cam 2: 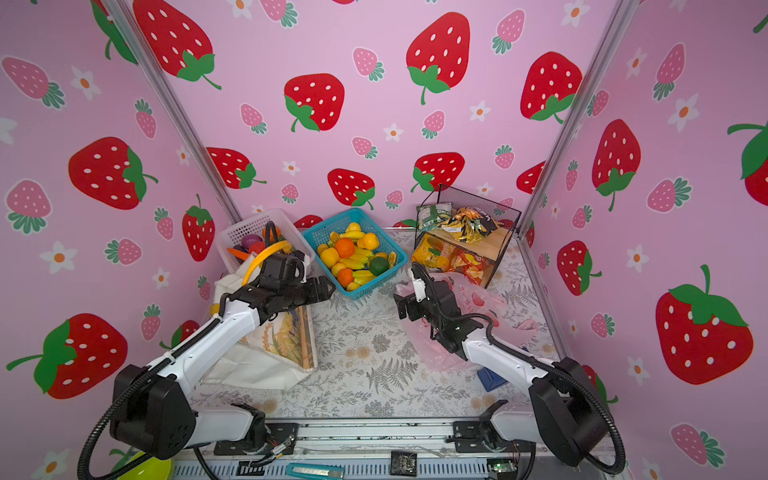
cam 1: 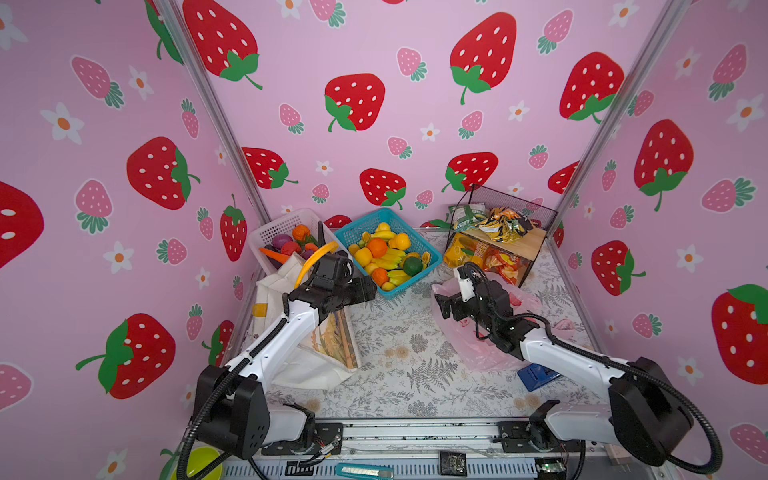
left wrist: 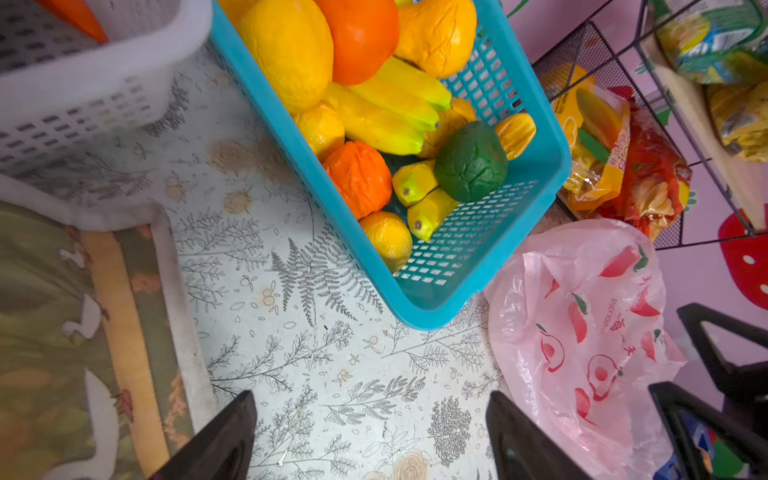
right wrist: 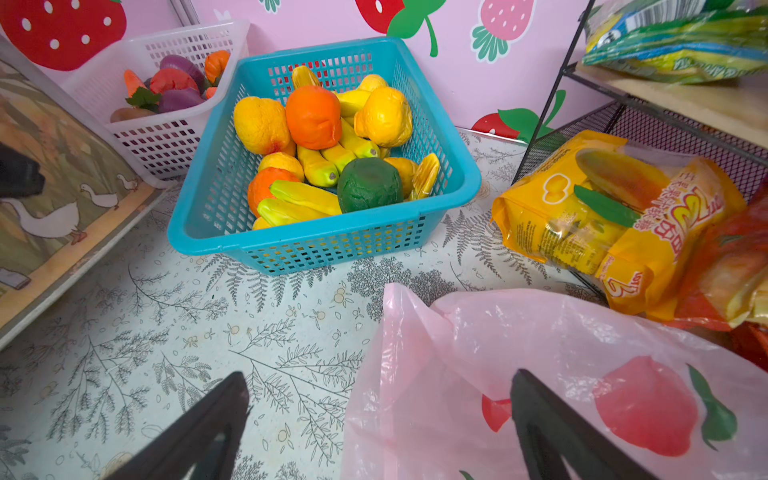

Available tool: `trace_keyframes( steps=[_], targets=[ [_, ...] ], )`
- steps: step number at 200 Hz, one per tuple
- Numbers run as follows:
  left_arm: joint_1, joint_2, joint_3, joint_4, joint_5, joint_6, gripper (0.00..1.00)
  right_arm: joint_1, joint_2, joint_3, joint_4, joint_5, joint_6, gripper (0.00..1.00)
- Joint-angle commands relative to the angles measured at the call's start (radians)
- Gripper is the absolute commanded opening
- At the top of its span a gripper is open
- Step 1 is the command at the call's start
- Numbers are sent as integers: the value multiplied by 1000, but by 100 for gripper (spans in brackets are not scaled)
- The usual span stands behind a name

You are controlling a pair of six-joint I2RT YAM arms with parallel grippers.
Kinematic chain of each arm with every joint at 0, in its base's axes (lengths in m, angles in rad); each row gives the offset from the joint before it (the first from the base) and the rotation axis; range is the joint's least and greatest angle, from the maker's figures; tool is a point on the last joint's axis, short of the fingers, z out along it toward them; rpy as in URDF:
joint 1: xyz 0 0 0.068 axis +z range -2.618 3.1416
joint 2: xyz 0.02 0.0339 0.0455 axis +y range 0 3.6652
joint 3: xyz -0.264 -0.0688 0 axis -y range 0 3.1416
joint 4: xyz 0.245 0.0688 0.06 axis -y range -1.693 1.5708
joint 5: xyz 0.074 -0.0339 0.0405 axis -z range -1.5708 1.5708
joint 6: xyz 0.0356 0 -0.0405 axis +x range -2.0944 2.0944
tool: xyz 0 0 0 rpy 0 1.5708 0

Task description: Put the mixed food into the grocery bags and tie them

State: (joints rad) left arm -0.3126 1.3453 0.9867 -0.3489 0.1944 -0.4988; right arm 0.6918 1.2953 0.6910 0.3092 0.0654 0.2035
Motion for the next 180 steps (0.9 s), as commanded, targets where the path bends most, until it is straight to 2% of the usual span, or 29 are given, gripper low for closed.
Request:
trace_keyframes(
  steps=[1, 20, 52, 83, 90, 103, 129, 150, 180],
  targets=[
    [-24, 3, -80, 92, 50, -75, 88, 5, 21, 59, -6, -13, -17, 100],
    [-66, 16, -138, 165, 44, -116, 88, 5, 35, 74, -19, -14, -25, 100],
    [-168, 60, -192, 251, -33, -152, 88, 4, 45, 95, -49, -3, -45, 100],
    [-213, 90, -270, 367, -51, -191, 89, 5, 54, 134, -92, -3, -62, 100],
    [-230, 97, -283, 384, -88, -192, 89, 3, 55, 146, -99, -21, -61, 100],
    [-268, 114, -289, 396, -113, -185, 89, 4, 61, 174, -103, -93, -65, 99],
    [-344, 140, -297, 406, -170, -167, 90, 6, 91, 225, -79, -361, -58, 94],
    [-368, 159, -318, 437, -178, -170, 90, 21, 129, 243, -52, -587, -72, 88],
    [-389, 179, -321, 448, -177, -161, 90, 93, 163, 248, -28, -614, -190, 78]
  ],
)
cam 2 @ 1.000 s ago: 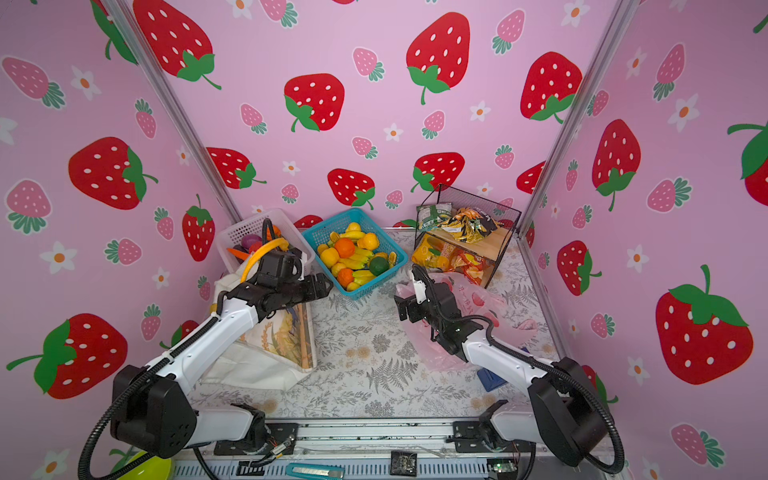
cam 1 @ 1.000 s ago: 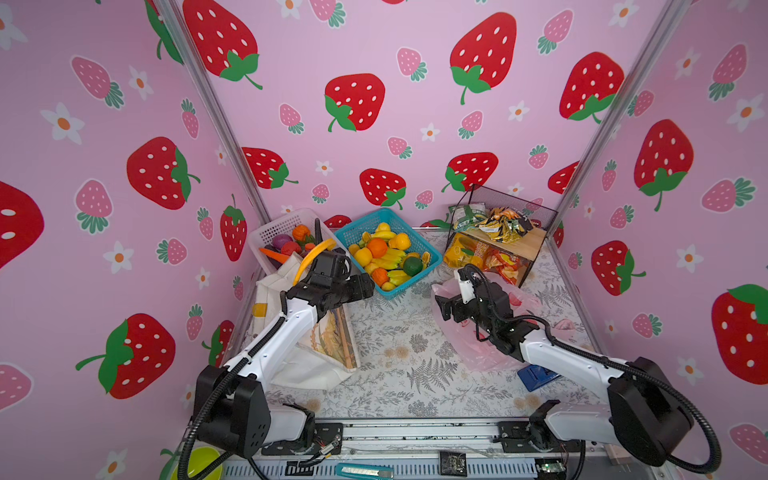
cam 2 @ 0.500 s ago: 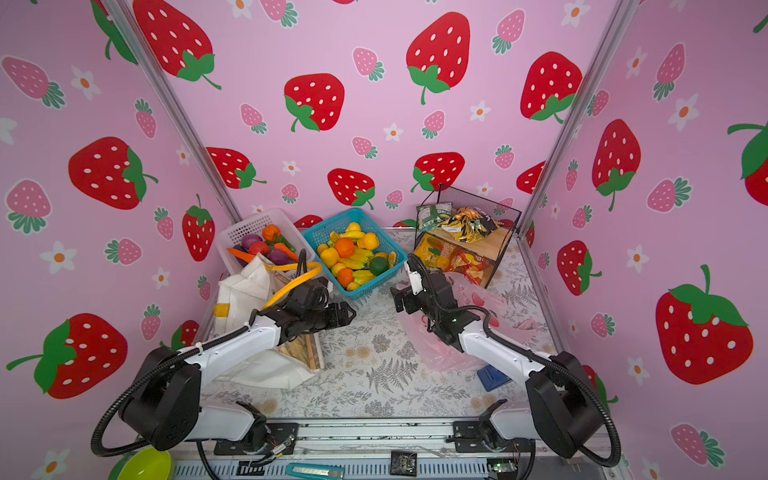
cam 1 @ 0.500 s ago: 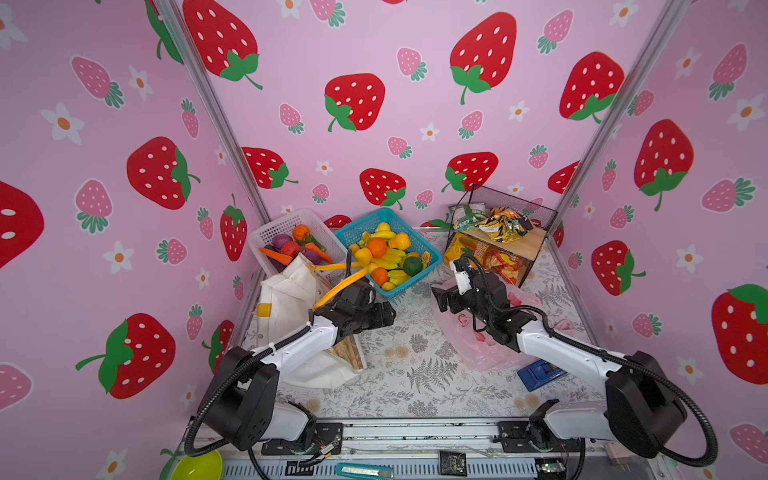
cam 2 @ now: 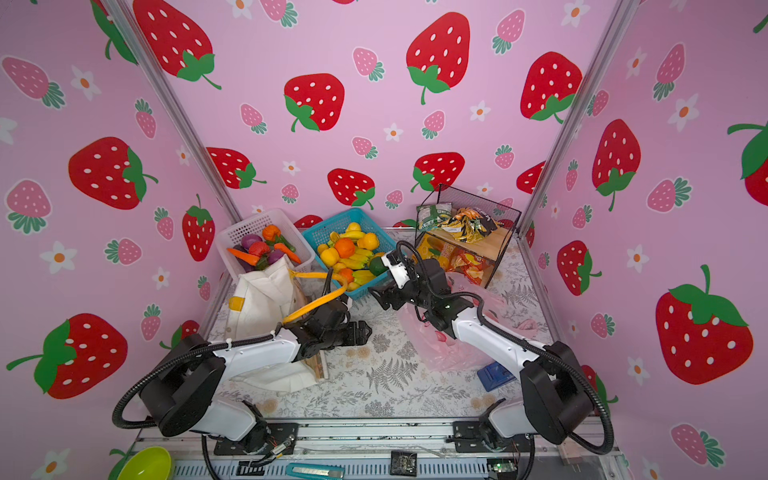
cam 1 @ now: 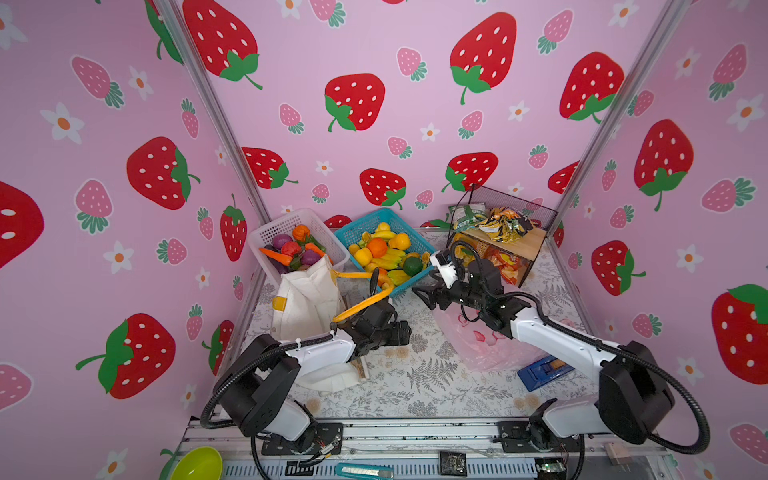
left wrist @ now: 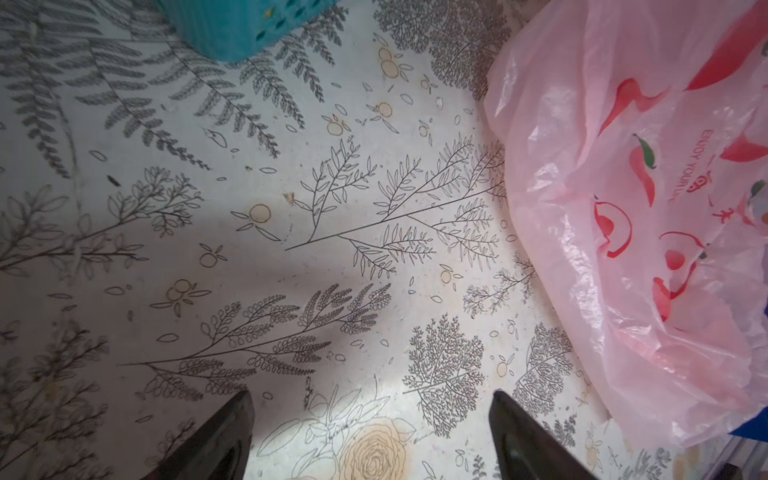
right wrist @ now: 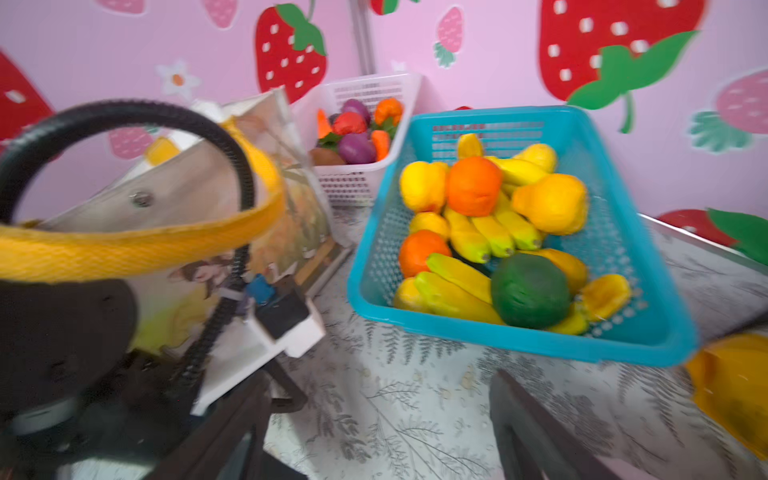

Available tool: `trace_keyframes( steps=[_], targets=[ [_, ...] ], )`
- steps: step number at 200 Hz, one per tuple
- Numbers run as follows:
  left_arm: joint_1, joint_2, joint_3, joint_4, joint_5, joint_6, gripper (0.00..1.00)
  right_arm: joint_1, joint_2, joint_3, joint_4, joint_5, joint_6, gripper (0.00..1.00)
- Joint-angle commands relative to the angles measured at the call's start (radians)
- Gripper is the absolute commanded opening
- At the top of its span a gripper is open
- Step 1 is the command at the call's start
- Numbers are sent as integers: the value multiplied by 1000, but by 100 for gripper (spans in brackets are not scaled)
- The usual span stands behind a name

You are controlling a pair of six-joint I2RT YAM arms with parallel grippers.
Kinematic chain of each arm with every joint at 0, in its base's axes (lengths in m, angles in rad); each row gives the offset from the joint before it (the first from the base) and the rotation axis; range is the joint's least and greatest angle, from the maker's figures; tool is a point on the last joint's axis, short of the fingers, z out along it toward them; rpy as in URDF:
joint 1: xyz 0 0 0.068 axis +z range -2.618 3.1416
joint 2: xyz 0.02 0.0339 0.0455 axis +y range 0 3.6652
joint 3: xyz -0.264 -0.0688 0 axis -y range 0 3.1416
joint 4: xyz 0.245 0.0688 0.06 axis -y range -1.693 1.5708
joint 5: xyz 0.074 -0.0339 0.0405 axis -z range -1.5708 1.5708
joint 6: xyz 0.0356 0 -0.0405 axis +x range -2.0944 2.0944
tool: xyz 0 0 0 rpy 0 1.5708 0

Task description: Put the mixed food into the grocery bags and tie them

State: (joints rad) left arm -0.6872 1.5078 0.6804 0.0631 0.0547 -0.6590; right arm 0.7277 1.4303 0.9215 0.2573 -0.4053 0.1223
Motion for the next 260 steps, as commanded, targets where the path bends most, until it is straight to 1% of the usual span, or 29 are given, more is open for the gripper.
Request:
trace_keyframes(
  steps=[1, 25, 37, 63, 92, 119, 145, 161, 181, 199, 209, 218, 229, 252, 260],
  targets=[
    [-16, 17, -15, 36, -37, 0, 90, 60, 29, 17, 26, -140, -113, 78],
    [-30, 25, -15, 36, -42, 10, 90, 97, 62, 30, 53, -70, -218, 73],
    [-34, 29, -18, 36, -40, 11, 90, 103, 72, 37, 64, -57, -265, 71],
    [-39, 34, -26, 37, -35, 12, 90, 107, 84, 46, 100, 11, -305, 67],
    [-41, 38, -29, 37, -33, 17, 90, 106, 88, 58, 101, 48, -369, 62],
    [-43, 41, -28, 35, -25, 24, 90, 107, 83, 57, 104, 13, -445, 59],
    [-44, 45, -28, 32, -20, 29, 90, 110, 86, 60, 123, -65, -494, 56],
    [-43, 48, -28, 30, -19, 33, 90, 118, 89, 66, 159, -75, -513, 55],
    [-45, 54, -24, 25, -16, 39, 90, 134, 109, 110, 152, -87, -544, 52],
    [-50, 58, -24, 23, -18, 44, 90, 146, 134, 166, 121, -58, -553, 29],
    [-57, 60, -24, 17, -22, 42, 90, 146, 136, 199, 105, -6, -531, 19],
    [-69, 66, -27, 19, -27, 38, 90, 146, 129, 217, 103, 48, -518, 16],
    [-90, 78, -28, 26, -34, 41, 90, 147, 129, 244, 95, 83, -492, 13],
    [-164, 122, 1, 9, -65, 87, 90, 146, 141, 297, 65, 93, -432, 5],
    [-196, 138, 22, -9, -87, 116, 90, 146, 138, 296, 65, 112, -425, 4]
  ],
)
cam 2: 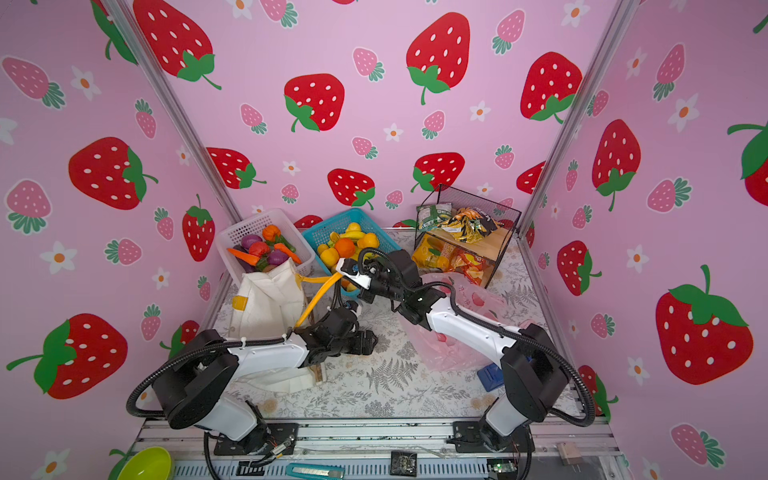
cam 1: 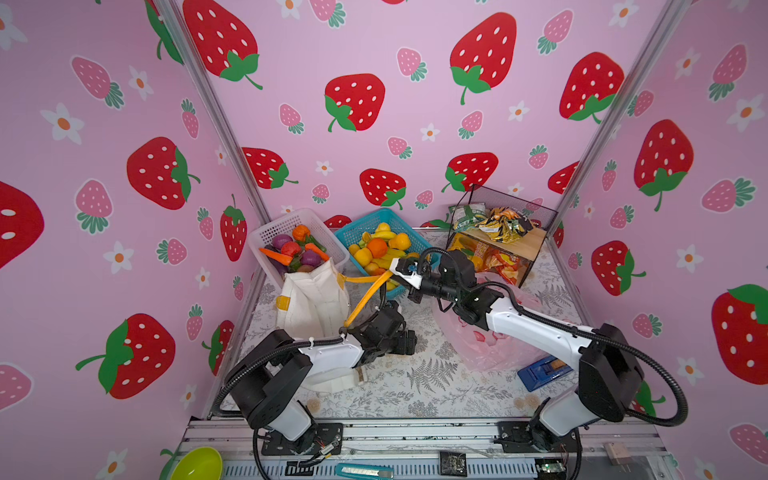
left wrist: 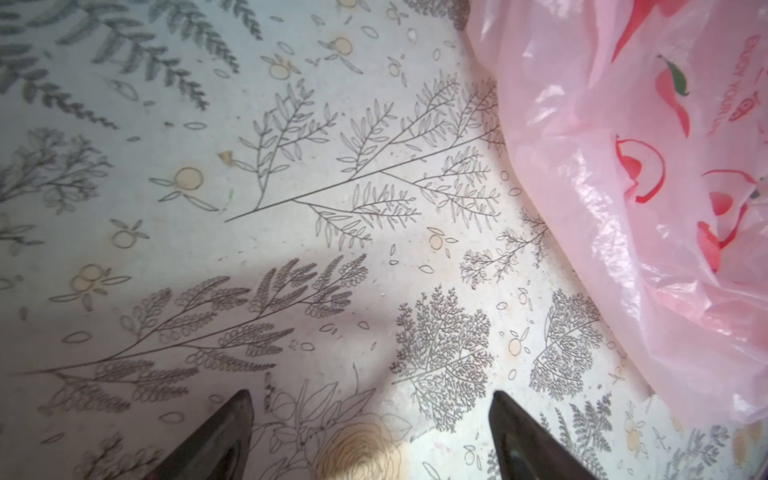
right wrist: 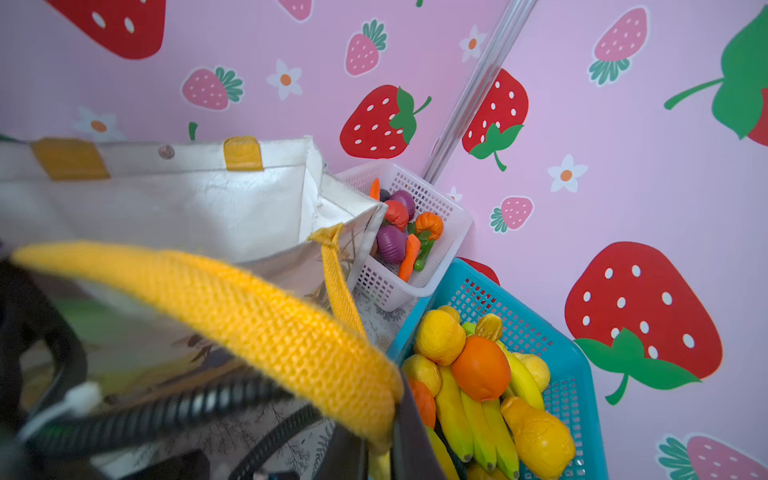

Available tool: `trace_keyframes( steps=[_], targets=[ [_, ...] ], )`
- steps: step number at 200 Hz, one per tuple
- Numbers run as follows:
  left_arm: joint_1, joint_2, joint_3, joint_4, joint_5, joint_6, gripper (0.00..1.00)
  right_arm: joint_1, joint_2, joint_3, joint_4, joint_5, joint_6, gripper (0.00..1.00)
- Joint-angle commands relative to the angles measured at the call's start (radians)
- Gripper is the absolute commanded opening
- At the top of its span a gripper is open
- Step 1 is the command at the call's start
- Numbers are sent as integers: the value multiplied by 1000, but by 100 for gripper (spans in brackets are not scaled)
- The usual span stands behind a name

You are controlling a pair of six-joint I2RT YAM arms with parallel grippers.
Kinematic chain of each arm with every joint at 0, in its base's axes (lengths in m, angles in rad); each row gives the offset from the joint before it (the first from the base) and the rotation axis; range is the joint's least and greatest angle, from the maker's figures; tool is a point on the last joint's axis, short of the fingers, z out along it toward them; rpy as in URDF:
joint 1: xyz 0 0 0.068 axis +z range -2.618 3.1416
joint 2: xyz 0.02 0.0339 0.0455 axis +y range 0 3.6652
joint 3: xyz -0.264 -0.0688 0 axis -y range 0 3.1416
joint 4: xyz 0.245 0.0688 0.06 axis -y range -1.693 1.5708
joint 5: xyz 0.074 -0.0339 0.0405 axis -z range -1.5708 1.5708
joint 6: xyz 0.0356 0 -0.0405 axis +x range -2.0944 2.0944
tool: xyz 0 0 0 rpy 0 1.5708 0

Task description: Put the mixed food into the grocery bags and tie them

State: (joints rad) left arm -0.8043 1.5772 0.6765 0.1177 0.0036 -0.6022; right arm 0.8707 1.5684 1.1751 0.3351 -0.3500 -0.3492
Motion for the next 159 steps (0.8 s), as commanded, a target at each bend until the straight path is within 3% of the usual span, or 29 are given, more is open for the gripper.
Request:
trace_keyframes(
  steps=[1, 30, 53, 80, 104, 136, 159],
  targets=[
    [-83, 71, 28, -67, -38, 63, 90, 3, -1, 42, -13, 60, 47, 4],
    [-181, 90, 90, -121, -69, 184, 90, -4, -30, 21, -22, 108, 27, 4],
    [-230, 25, 132, -179, 35, 299, 87, -33, -49, 3, -38, 74, 18, 4],
    [-242, -172, 109, -204, 163, 348, 84, -90, -68, -24, -45, -52, 21, 4],
    [-241, -383, 112, -278, 180, 363, 83, -117, -71, -42, -43, -98, 39, 4],
    [-212, -606, 239, -457, 70, 351, 83, -135, -84, -90, -17, -74, 57, 4],
    [-110, -699, 354, -604, -39, 303, 83, -147, -116, -146, 26, -60, 81, 4]
  ],
)
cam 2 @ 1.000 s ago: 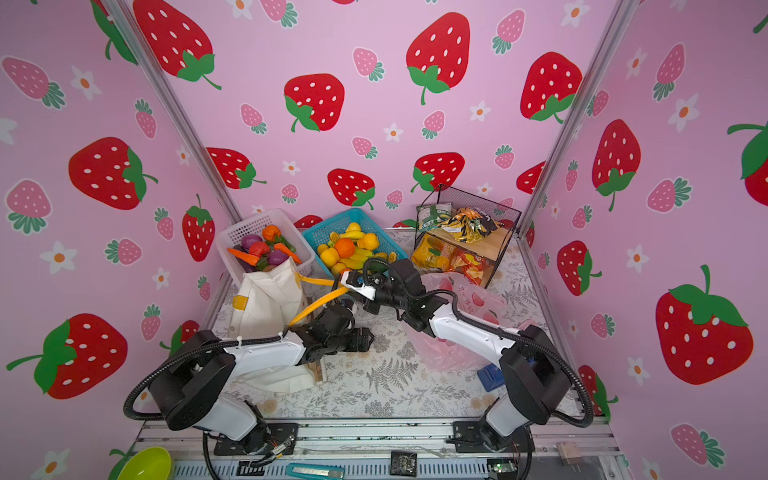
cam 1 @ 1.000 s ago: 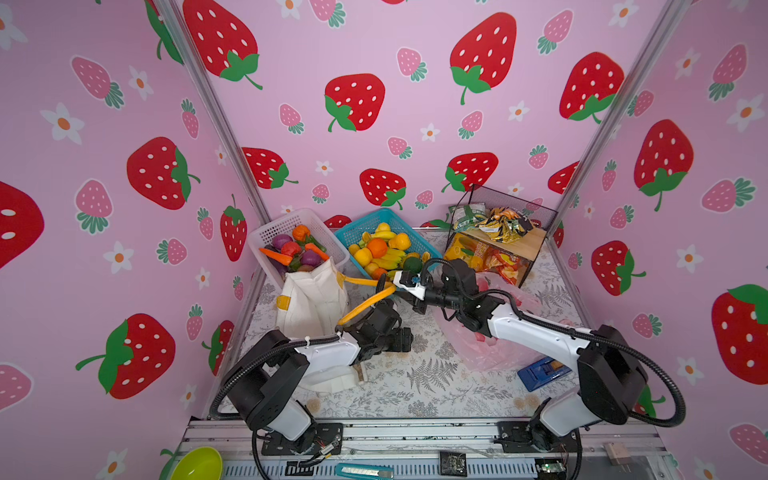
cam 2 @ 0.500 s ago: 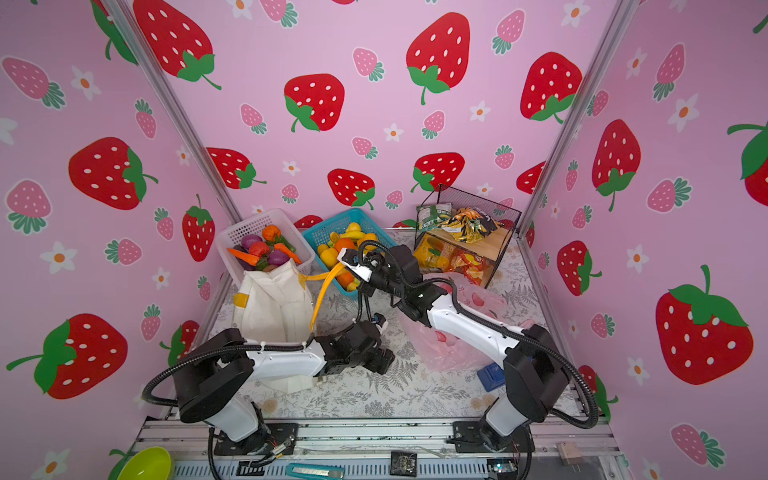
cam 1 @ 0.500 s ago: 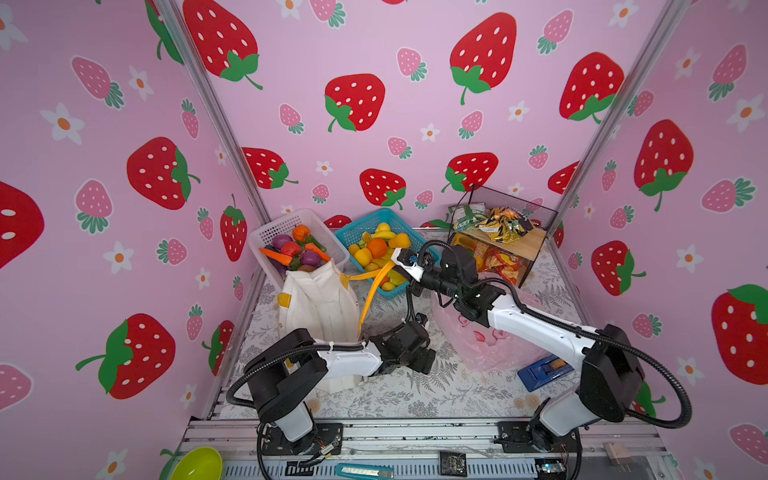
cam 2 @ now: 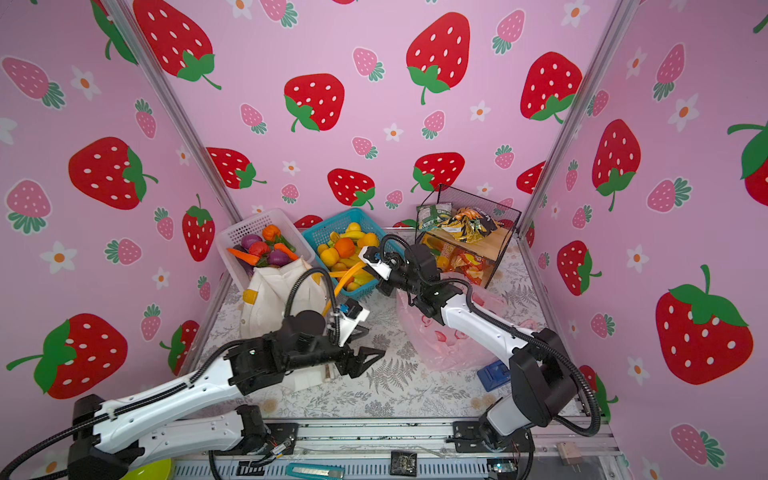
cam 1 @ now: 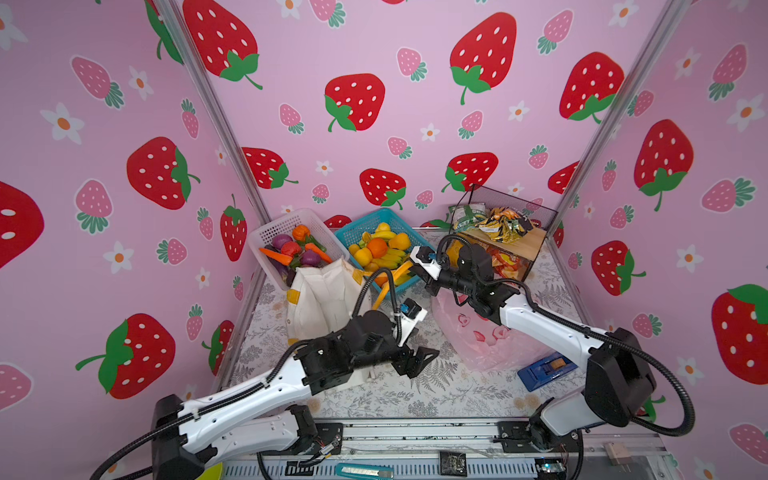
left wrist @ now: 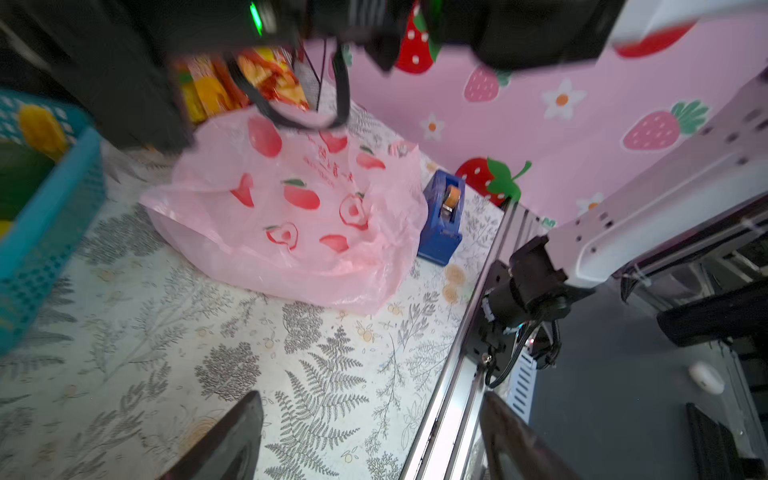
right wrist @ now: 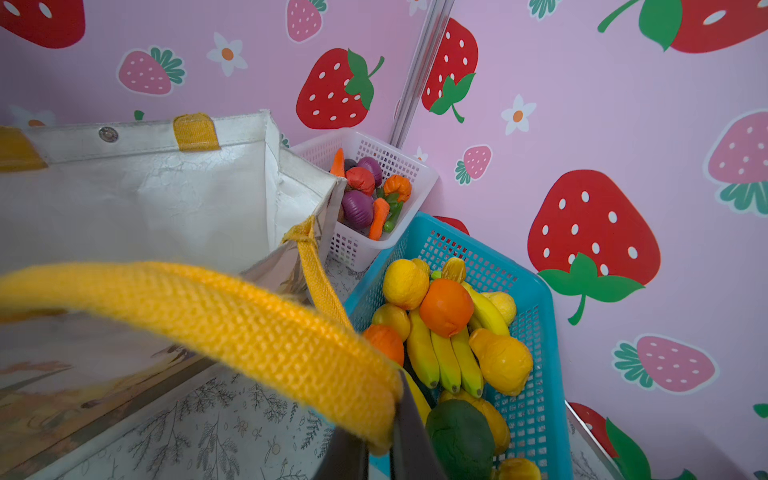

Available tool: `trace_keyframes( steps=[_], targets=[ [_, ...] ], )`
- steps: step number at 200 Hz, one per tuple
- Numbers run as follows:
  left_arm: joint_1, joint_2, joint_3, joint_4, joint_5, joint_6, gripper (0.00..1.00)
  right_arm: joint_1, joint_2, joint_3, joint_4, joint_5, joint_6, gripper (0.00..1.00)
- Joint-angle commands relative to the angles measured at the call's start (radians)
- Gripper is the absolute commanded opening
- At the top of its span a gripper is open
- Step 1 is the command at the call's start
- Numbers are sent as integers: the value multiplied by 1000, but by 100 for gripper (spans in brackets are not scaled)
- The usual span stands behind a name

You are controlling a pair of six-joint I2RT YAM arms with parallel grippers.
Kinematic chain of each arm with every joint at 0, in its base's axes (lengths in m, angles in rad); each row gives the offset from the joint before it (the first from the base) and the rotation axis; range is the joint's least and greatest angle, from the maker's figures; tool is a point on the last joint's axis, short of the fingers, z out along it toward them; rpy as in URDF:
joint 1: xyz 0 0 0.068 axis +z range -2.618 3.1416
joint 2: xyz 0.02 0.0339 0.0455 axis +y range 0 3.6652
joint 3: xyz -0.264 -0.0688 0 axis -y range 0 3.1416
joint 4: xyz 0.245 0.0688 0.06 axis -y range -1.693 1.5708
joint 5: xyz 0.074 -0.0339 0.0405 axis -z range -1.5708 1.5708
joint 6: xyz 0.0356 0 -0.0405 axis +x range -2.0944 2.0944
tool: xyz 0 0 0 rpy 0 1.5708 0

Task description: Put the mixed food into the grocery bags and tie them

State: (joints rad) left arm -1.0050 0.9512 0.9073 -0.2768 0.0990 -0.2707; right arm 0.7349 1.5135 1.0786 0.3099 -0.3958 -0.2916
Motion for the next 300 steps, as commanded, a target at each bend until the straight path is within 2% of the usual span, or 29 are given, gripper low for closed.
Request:
trace_keyframes(
  steps=[1, 14, 30, 42, 57, 75, 97, 116, 125, 141, 153, 162, 174, 188, 201, 216, 219, 225, 236, 248, 267, 273, 283, 300],
  targets=[
    [96, -75, 130, -220, -140, -33, 83, -13, -63, -53, 53, -13, 25, 4],
    [196, -93, 208, -351, -253, -73, 83, -18, -89, -88, 64, 10, 21, 3],
    [361, -88, 298, -537, -373, -101, 86, -23, -125, -123, 65, 32, 17, 3],
    [493, -77, 333, -635, -418, -93, 89, -27, -152, -147, 67, 42, 21, 3],
    [635, -75, 328, -693, -417, -63, 92, -29, -183, -175, 77, 49, 28, 3],
    [791, -82, 269, -702, -335, -53, 96, -31, -213, -199, 82, 57, 30, 3],
    [977, -56, 172, -672, -127, -69, 100, -34, -231, -216, 93, 58, 30, 3],
    [1073, -15, 97, -624, -9, -76, 99, -37, -239, -220, 92, 56, 26, 3],
    [1090, 1, 72, -601, 49, -76, 100, -40, -240, -223, 89, 51, 25, 3],
    [1093, 28, 18, -532, 122, -90, 90, -42, -242, -229, 89, 49, 27, 3],
    [1094, 57, -5, -494, 171, -99, 73, -43, -246, -233, 88, 52, 34, 3],
    [1094, 70, -14, -470, 204, -97, 54, -43, -252, -239, 85, 52, 42, 3],
    [1094, 79, -13, -454, 228, -83, 34, -43, -264, -253, 82, 44, 53, 3],
    [1092, 77, -11, -444, 247, -61, 20, -43, -288, -282, 77, 27, 67, 4],
    [1090, 68, -13, -442, 295, -49, 11, -43, -321, -297, 52, 5, 86, 4],
    [1080, 51, -32, -425, 402, -70, 7, -43, -372, -315, 30, 7, 117, 5],
    [1078, 45, -39, -419, 427, -81, 7, -43, -384, -317, 25, 15, 121, 5],
    [1073, 37, -53, -401, 480, -104, 0, -43, -400, -320, 9, 33, 132, 6],
    [1059, 21, -77, -361, 561, -161, 0, -43, -422, -307, -38, 106, 163, 9],
    [1035, 1, -95, -324, 585, -227, 0, -45, -426, -271, -121, 212, 201, 20],
    [992, -26, -114, -280, 552, -309, 0, -53, -423, -195, -269, 352, 256, 57],
    [984, -30, -111, -279, 538, -326, 0, -61, -419, -166, -319, 387, 272, 64],
    [976, -36, -111, -271, 526, -357, 0, -79, -418, -113, -409, 433, 293, 73],
    [970, -55, -129, -231, 523, -413, 0, -119, -423, -31, -533, 487, 299, 81]
  ],
)
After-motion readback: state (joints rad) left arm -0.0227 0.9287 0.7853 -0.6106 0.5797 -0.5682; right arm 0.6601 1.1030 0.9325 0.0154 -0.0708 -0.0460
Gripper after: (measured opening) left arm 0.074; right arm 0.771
